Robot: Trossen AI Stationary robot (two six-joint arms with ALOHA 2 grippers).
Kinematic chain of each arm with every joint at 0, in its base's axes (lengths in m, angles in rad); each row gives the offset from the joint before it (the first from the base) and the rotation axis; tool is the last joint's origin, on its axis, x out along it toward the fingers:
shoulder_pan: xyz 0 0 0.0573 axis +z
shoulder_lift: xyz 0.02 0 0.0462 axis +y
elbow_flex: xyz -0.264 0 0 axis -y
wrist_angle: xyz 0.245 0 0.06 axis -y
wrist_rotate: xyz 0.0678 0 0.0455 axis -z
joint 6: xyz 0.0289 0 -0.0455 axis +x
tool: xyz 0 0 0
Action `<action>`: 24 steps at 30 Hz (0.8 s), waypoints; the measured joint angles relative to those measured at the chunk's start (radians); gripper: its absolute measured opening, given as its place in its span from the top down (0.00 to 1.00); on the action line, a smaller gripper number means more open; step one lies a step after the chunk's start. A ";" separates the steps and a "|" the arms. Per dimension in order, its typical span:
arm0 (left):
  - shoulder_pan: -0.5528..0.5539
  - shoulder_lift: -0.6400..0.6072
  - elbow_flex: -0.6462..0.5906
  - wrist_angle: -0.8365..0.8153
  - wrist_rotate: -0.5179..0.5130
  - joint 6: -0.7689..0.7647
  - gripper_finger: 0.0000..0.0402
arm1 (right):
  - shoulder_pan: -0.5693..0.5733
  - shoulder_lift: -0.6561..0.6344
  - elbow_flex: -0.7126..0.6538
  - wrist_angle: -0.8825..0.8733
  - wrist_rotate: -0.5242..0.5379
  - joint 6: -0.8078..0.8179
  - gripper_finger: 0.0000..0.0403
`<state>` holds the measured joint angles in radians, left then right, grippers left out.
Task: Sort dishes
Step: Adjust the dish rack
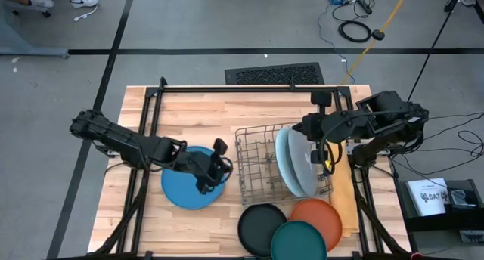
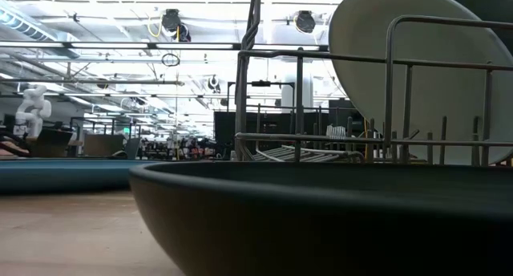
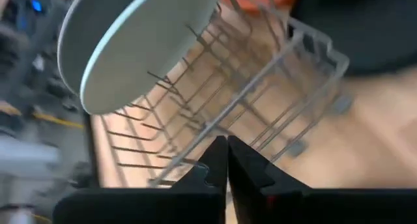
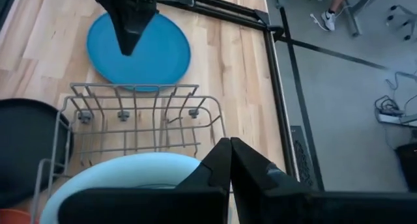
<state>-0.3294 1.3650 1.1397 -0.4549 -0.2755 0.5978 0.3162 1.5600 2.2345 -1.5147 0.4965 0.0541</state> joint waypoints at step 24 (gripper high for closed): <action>0.103 0.286 0.005 0.183 -0.264 0.534 0.66 | 0.014 0.005 -0.001 -0.004 -0.005 0.031 1.00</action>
<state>-0.2266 1.6511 1.1446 -0.2714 -0.5395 1.1321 0.3302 1.5650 2.2337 -1.5186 0.4919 0.0856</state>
